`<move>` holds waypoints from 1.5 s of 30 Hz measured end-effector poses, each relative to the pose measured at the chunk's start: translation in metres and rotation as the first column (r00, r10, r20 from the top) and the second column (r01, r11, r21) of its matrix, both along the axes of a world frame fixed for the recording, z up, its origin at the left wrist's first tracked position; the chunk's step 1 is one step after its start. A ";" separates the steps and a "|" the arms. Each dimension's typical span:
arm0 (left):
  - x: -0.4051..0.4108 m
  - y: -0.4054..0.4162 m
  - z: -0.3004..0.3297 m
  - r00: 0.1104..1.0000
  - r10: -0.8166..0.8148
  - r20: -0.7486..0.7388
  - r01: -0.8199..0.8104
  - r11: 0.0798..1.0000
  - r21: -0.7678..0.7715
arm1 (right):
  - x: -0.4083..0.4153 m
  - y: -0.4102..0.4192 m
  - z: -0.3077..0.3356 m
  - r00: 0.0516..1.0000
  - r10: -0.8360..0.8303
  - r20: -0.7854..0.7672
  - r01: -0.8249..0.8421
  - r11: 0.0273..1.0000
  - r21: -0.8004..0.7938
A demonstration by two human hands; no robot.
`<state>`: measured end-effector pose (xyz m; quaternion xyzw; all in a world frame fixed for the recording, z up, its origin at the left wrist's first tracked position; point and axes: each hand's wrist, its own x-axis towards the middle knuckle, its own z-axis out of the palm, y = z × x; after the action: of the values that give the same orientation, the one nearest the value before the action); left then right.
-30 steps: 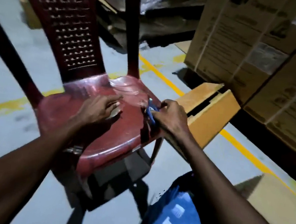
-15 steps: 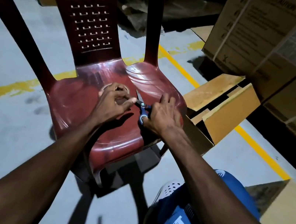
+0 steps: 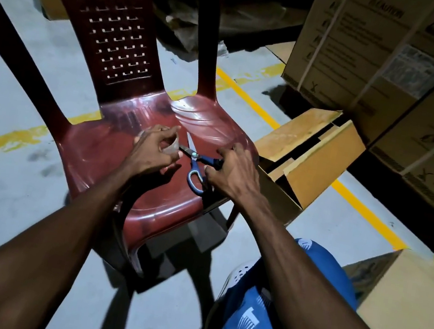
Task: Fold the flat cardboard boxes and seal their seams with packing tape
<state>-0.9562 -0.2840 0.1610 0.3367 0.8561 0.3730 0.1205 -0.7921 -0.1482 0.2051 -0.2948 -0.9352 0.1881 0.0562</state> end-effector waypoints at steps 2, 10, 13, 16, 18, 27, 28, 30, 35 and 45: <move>0.009 0.003 0.014 0.999 -0.007 0.047 0.013 0.994 -0.113 | 0.011 0.008 0.005 0.999 -0.030 -0.023 0.029 0.999 -0.020; 0.062 0.045 0.051 0.990 -0.070 -0.119 0.038 0.967 -0.251 | 0.107 0.049 0.040 0.965 -0.208 -0.159 0.191 0.975 -0.114; 0.108 0.092 0.066 0.972 -0.200 -0.126 0.182 0.973 -0.144 | 0.171 0.071 0.045 0.934 -0.319 -0.162 0.299 0.944 -0.141; 0.173 0.152 0.074 0.912 -0.407 -0.062 0.399 0.911 -0.102 | 0.247 0.088 0.042 0.883 -0.448 -0.139 0.429 0.891 -0.150; 0.226 0.188 0.072 0.848 -0.528 0.045 0.530 0.840 -0.117 | 0.302 0.096 0.035 0.844 -0.526 -0.102 0.509 0.847 -0.152; 0.381 0.247 -0.019 0.721 -0.538 0.437 0.668 0.708 -0.231 | 0.525 0.106 -0.037 0.541 -0.829 0.138 0.841 0.530 -0.113; 0.386 0.248 -0.029 0.721 -0.513 0.467 0.659 0.716 -0.230 | 0.537 0.106 -0.046 0.509 -0.849 0.143 0.860 0.501 -0.093; 0.395 0.252 -0.040 0.719 -0.446 0.533 0.626 0.749 -0.218 | 0.549 0.109 -0.057 0.450 -0.885 0.118 0.892 0.440 -0.102; 0.414 0.263 -0.047 0.714 -0.377 0.590 0.568 0.805 -0.171 | 0.558 0.119 -0.083 0.280 -0.958 0.061 0.856 0.221 -0.468; 0.427 0.272 0.021 0.660 -0.494 0.566 0.404 0.869 0.287 | 0.555 0.122 -0.028 0.182 -0.891 -0.416 0.699 0.415 -0.583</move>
<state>-0.5293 -0.0119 0.1824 0.4026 0.6293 0.4786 0.4613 -0.2375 -0.0258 0.1768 -0.6526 -0.5083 0.3435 0.4447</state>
